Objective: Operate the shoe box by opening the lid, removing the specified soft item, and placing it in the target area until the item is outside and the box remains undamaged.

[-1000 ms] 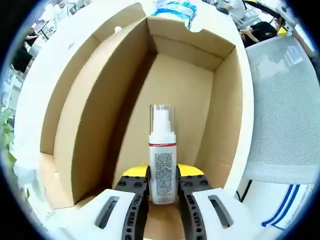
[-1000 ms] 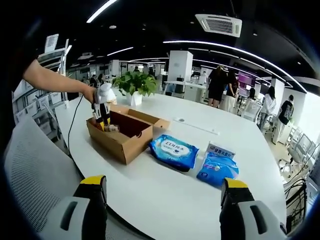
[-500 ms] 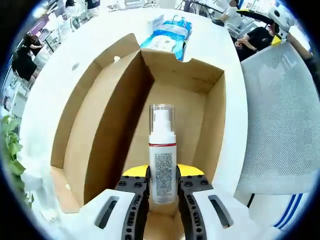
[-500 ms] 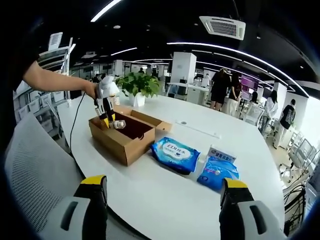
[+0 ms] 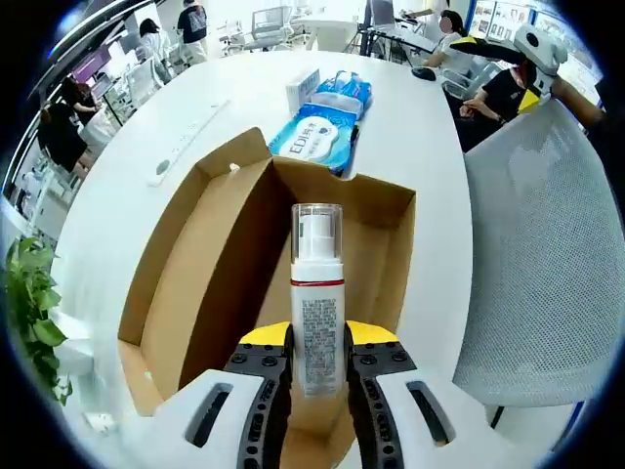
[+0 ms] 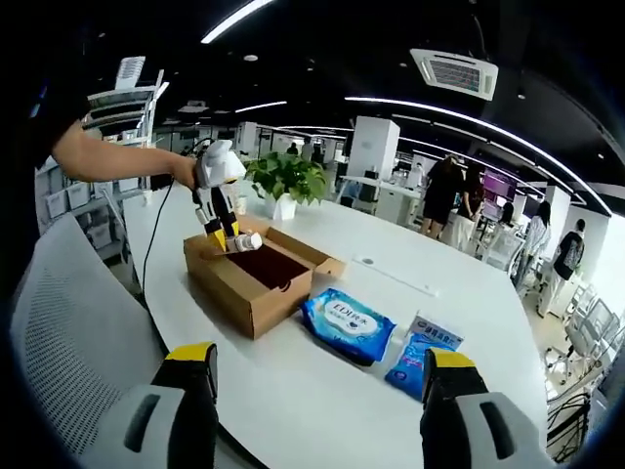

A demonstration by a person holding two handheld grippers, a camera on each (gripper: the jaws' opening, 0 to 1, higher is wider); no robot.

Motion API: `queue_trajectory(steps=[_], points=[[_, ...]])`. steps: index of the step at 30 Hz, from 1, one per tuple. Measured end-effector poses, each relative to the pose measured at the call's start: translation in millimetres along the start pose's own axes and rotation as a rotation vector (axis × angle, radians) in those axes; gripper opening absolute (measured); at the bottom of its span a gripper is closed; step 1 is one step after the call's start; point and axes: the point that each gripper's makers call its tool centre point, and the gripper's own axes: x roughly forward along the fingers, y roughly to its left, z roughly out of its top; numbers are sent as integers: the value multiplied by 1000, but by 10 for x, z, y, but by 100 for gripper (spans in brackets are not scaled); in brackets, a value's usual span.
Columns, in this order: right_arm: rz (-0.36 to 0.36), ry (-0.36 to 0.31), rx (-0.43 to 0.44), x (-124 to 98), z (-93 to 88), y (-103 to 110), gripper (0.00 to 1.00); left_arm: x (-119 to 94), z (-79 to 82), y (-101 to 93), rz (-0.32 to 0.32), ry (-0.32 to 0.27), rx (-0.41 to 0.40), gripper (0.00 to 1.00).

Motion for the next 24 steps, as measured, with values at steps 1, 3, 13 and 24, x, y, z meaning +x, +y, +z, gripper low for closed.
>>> queue_trajectory(steps=[1, 3, 13, 24], points=[[5, -2, -5, 10, 27, 11, 86, -18, 16, -15, 2, -5, -5, 18], [14, -5, -10, 26, 69, 30, 86, -49, 49, -51, 4, -17, -9, 18], [45, -14, -29, 90, 171, 94, 85, -105, 126, -223, -1, -46, -20, 18], [65, -38, -56, 158, 281, 122, 82, -103, 234, -308, 16, -70, 1, 18]])
